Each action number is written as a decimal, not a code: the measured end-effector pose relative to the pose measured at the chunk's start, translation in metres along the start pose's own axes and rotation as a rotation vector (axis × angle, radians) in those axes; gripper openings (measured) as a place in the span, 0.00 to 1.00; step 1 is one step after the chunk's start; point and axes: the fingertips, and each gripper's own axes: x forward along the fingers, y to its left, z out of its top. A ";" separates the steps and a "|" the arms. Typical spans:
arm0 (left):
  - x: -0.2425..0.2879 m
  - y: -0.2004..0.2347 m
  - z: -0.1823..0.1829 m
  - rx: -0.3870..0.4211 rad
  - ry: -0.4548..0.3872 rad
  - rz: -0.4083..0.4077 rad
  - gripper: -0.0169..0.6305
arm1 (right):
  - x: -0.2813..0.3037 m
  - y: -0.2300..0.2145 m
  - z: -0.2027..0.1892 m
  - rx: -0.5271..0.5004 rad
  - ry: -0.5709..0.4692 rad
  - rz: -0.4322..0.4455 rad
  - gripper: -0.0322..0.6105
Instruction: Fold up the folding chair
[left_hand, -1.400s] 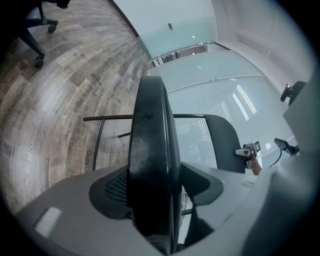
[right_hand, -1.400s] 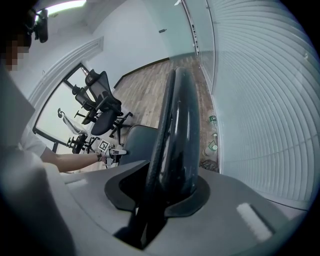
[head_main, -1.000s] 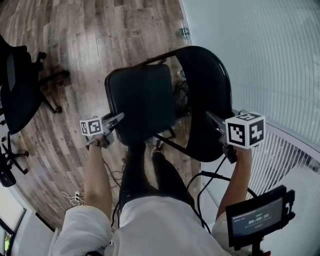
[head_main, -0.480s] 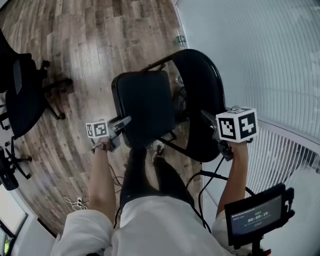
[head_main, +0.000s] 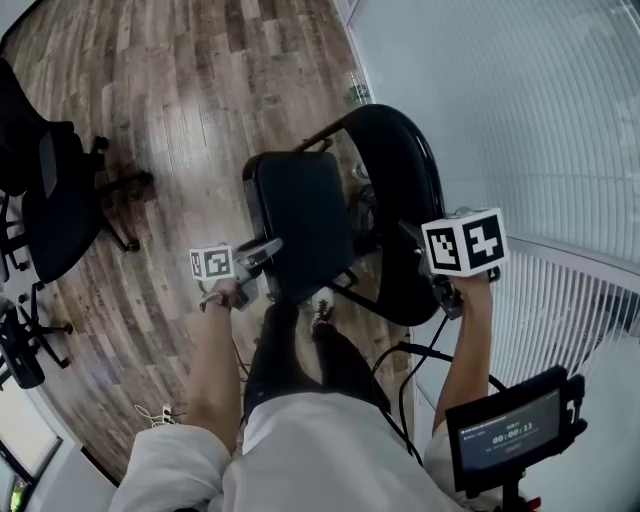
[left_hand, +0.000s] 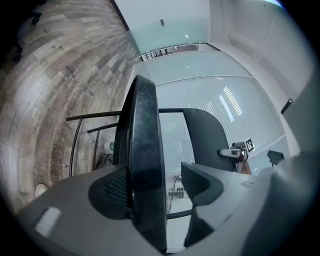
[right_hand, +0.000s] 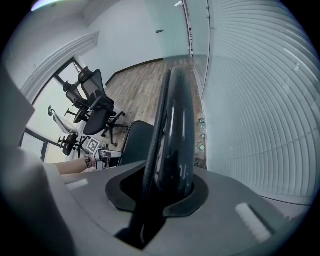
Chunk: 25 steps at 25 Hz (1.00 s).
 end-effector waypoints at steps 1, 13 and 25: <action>0.002 -0.002 0.000 -0.003 -0.004 -0.006 0.46 | 0.000 -0.003 0.000 0.002 -0.001 0.004 0.17; 0.033 -0.022 -0.006 0.035 0.047 -0.059 0.44 | 0.001 -0.015 -0.001 0.021 -0.015 0.017 0.17; 0.059 -0.045 -0.009 0.062 0.075 -0.131 0.44 | -0.005 -0.006 0.001 0.081 -0.088 0.174 0.26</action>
